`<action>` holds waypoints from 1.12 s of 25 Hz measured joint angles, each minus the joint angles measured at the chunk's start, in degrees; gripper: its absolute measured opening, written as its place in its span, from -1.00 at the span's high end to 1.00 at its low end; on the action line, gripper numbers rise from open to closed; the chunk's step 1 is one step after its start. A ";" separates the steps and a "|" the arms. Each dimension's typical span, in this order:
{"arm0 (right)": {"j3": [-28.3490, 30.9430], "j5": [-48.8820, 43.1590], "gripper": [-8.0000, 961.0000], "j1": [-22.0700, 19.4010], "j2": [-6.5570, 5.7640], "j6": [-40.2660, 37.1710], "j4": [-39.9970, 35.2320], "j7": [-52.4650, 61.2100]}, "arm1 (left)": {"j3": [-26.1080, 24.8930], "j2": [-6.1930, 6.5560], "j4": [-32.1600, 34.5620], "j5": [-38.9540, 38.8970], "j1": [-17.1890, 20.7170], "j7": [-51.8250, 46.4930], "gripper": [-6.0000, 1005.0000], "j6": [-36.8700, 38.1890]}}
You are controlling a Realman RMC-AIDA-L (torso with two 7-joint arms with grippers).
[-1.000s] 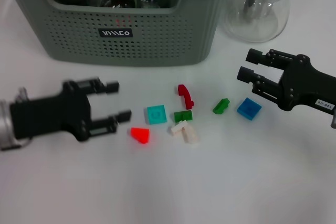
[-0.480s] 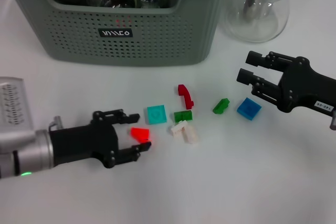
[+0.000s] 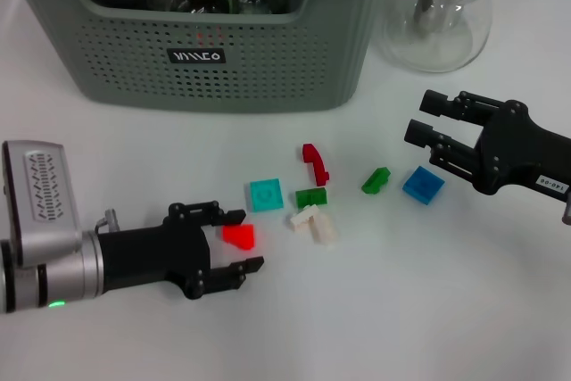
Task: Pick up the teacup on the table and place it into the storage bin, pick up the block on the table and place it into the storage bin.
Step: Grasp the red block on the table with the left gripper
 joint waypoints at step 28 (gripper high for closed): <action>0.00 0.08 -0.06 0.20 0.00 0.48 0.00 0.00 | 0.13 -0.44 -0.76 0.04 -1.26 -2.11 0.07 -3.28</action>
